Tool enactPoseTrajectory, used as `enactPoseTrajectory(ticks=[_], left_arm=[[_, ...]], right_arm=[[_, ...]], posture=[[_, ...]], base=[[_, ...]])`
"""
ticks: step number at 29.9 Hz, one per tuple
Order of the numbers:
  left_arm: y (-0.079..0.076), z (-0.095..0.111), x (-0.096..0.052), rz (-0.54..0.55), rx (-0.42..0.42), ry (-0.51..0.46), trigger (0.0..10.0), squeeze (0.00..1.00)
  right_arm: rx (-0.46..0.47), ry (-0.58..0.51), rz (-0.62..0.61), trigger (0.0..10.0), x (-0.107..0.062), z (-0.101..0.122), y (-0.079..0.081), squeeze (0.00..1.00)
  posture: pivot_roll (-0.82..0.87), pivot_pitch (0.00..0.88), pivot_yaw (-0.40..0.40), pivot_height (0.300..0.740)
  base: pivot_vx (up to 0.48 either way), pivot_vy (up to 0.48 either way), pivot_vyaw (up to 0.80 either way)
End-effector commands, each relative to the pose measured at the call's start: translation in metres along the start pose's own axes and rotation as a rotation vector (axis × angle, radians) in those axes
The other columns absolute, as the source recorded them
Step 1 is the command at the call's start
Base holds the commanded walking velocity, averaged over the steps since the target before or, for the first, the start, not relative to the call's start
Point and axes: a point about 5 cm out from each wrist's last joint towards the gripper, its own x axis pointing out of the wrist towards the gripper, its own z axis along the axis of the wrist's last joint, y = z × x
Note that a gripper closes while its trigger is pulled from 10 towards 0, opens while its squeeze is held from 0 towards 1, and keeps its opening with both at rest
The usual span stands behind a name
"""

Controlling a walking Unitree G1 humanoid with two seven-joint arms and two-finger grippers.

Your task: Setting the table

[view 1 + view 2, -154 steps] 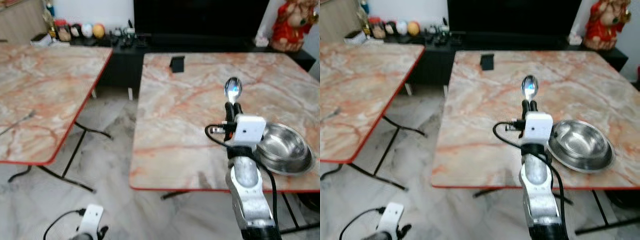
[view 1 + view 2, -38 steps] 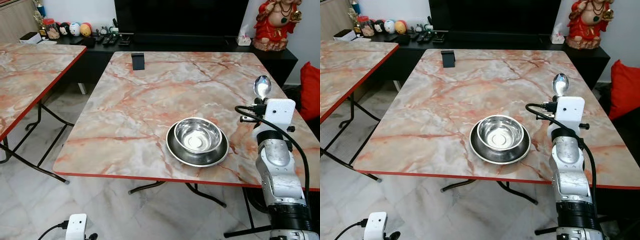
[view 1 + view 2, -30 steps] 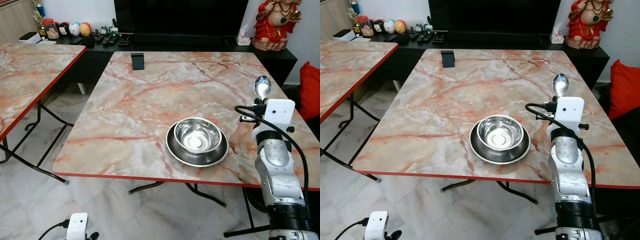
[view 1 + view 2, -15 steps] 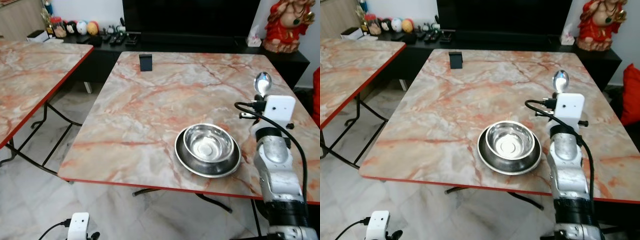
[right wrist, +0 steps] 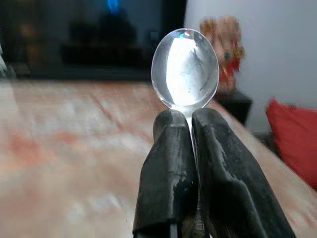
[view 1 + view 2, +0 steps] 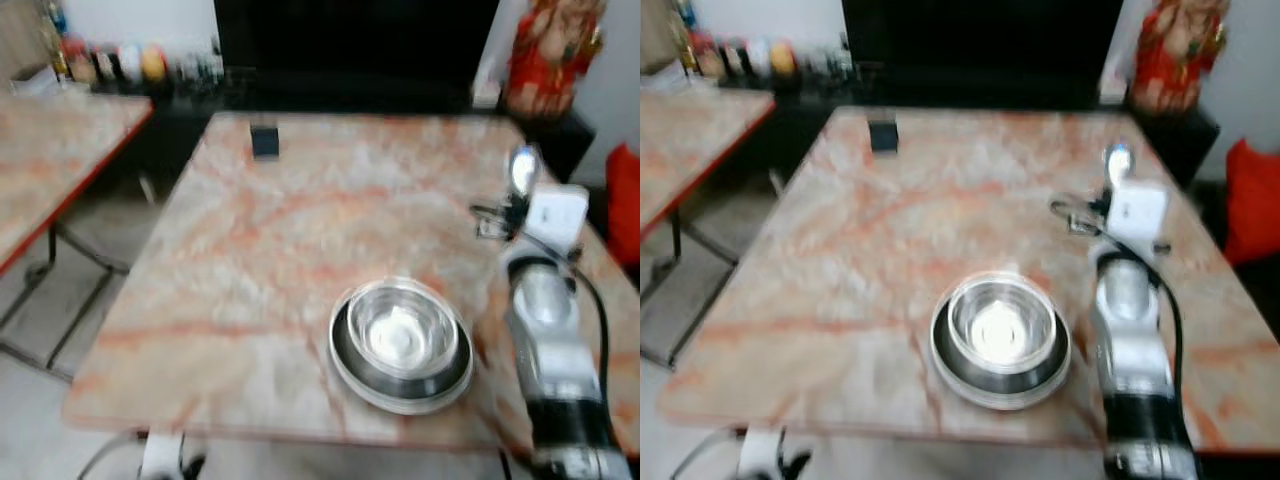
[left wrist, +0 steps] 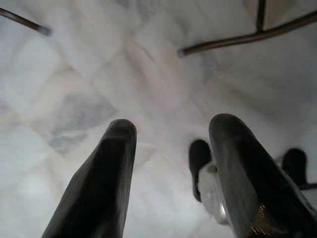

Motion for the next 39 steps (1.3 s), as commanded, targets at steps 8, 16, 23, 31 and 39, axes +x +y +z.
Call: enactPoseTrajectory(ticks=[8,16,23,31,39], left_arm=[[-0.003,-0.01,-0.001,-0.018,0.038,0.048,10.0,0.0],[-0.005,-0.007,-0.001,-0.034,0.044,0.041,10.0,0.0],[-0.004,-0.007,-0.001,-0.038,0.049,0.04,10.0,0.0],[-0.002,-0.011,-0.002,-0.035,0.052,0.046,10.0,0.0],[-0.001,-0.016,-0.004,-0.039,0.061,0.056,10.0,0.0]], right_arm=[[0.051,0.139,-0.06,10.0,-0.029,0.016,-0.028,0.0],[0.138,0.379,0.007,10.0,-0.051,-0.006,-0.026,0.0],[0.12,0.555,0.1,10.0,-0.064,-0.033,-0.022,0.0],[0.126,0.666,0.154,10.0,-0.07,-0.059,-0.015,0.0],[0.147,0.692,0.172,10.0,-0.068,-0.069,-0.009,0.0]], posture=[[-0.06,0.0,0.012,0.74],[-0.07,0.0,0.006,0.74],[-0.07,0.0,0.0,0.74],[-0.06,0.0,-0.003,0.74],[-0.05,0.0,-0.007,0.74]], base=[[0.0,0.0,0.0],[0.0,0.0,0.0],[0.0,0.0,0.0],[0.0,0.0,0.0],[0.0,0.0,0.0]])
